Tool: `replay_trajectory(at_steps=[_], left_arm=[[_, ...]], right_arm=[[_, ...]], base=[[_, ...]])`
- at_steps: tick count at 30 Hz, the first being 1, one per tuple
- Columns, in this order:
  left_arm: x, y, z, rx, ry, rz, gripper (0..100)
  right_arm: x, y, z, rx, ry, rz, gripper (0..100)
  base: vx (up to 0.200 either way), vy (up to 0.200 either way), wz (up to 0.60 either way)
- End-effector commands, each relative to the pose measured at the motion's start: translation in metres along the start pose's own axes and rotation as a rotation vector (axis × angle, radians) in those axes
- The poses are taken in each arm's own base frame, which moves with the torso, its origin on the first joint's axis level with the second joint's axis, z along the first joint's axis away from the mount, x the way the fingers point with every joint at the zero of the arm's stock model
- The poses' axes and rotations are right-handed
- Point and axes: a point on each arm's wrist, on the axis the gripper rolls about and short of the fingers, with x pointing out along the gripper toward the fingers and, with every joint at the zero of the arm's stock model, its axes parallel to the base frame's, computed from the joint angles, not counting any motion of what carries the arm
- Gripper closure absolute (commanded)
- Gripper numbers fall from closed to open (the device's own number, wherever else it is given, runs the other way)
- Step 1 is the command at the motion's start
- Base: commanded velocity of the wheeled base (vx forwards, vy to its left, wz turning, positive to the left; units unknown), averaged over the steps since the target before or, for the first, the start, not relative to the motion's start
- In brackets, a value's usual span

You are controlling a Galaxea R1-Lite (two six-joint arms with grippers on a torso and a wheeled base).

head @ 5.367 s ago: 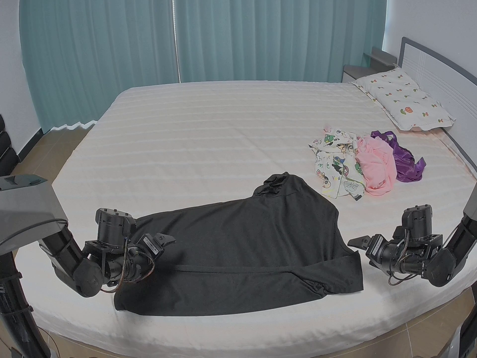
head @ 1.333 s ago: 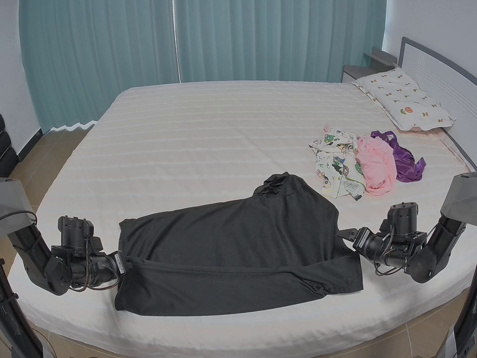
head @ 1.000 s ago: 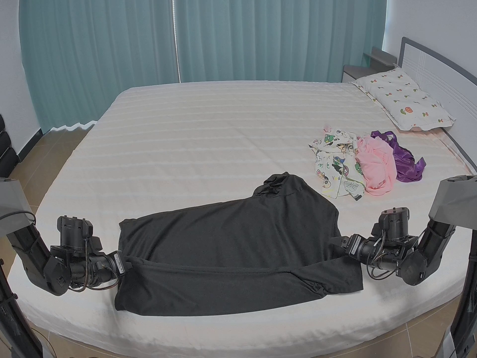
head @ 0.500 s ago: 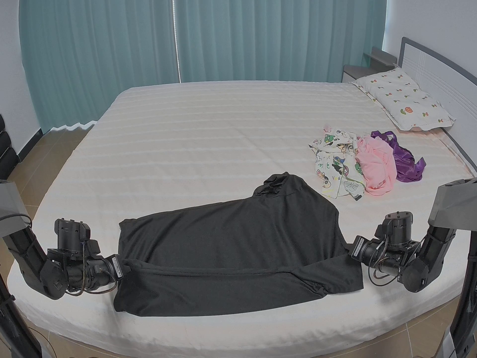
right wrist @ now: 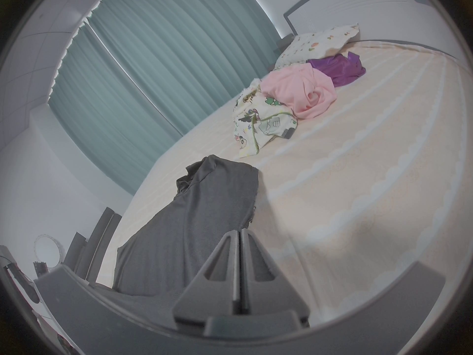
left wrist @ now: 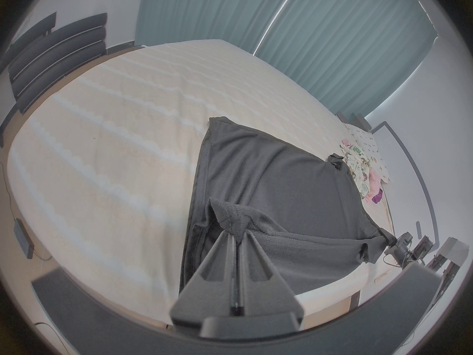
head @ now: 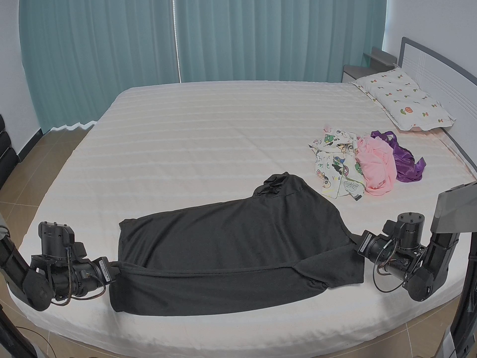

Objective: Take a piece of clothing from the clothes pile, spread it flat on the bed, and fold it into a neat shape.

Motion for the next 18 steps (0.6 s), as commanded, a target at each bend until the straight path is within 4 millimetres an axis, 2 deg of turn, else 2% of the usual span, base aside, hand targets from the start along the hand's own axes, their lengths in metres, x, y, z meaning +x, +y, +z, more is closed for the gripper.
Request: replay_trajectory(at_steps=[1, 9, 18], left_arm=[[-0.022, 0.001, -0.007, -0.013, -0.036, -0.007, 100], [-0.047, 0.002, -0.019, -0.006, -0.063, -0.029, 100], [-0.075, 0.005, -0.042, -0.007, -0.006, -0.022, 100]], right_arm=[[-0.011, -0.004, -0.006, -0.011, 0.014, -0.002, 100], [-0.022, -0.004, -0.008, -0.016, 0.018, 0.015, 100], [-0.039, 0.001, -0.002, -0.029, 0.037, 0.083, 100]], base=[[0.000, 0.000, 0.00], [0.000, 0.000, 0.00], [0.000, 0.000, 0.00]])
